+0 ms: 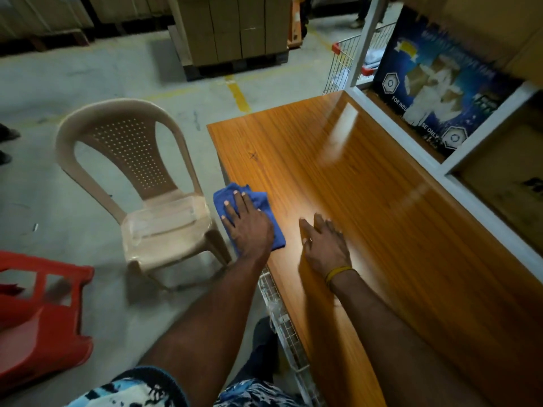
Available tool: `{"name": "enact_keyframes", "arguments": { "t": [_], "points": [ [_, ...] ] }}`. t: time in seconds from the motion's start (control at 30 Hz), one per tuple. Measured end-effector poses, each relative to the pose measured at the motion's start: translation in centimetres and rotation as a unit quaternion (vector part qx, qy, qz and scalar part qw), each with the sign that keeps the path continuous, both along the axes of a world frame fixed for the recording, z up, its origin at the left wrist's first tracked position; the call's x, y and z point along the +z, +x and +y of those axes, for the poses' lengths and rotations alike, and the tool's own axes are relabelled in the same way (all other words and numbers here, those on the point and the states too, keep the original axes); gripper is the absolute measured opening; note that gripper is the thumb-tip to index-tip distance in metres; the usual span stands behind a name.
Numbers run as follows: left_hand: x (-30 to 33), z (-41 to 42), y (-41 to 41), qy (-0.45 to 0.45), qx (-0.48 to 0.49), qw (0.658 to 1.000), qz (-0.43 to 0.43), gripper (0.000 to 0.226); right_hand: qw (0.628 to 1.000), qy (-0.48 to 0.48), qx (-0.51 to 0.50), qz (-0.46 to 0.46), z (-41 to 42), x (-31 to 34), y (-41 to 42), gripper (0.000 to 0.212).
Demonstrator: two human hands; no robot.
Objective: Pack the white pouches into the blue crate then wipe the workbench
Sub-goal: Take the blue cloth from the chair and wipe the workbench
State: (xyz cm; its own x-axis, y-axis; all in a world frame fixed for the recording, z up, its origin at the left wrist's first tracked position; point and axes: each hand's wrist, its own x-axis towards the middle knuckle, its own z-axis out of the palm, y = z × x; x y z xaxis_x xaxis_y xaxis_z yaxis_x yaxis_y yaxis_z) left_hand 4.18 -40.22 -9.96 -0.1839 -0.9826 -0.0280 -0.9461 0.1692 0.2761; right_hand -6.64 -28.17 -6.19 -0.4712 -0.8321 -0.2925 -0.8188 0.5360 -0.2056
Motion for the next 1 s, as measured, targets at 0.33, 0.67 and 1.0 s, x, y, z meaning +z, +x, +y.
{"name": "enact_keyframes", "arguments": {
  "t": [0.33,0.67,1.0],
  "points": [
    [-0.2,1.1,2.3,-0.03,-0.256,0.964,-0.059,0.062,0.999,-0.025,-0.022,-0.024,1.6,0.3,2.4,0.053],
    [0.2,-8.4,-0.2,-0.023,-0.197,0.98,-0.035,0.061,0.998,-0.021,-0.053,-0.015,-4.1,-0.2,1.5,0.054],
    [0.0,-24.5,-3.4,-0.031,-0.178,0.983,-0.032,0.06,0.996,-0.011,-0.092,0.002,-14.1,-0.6,-0.1,0.056]
  ]
}}
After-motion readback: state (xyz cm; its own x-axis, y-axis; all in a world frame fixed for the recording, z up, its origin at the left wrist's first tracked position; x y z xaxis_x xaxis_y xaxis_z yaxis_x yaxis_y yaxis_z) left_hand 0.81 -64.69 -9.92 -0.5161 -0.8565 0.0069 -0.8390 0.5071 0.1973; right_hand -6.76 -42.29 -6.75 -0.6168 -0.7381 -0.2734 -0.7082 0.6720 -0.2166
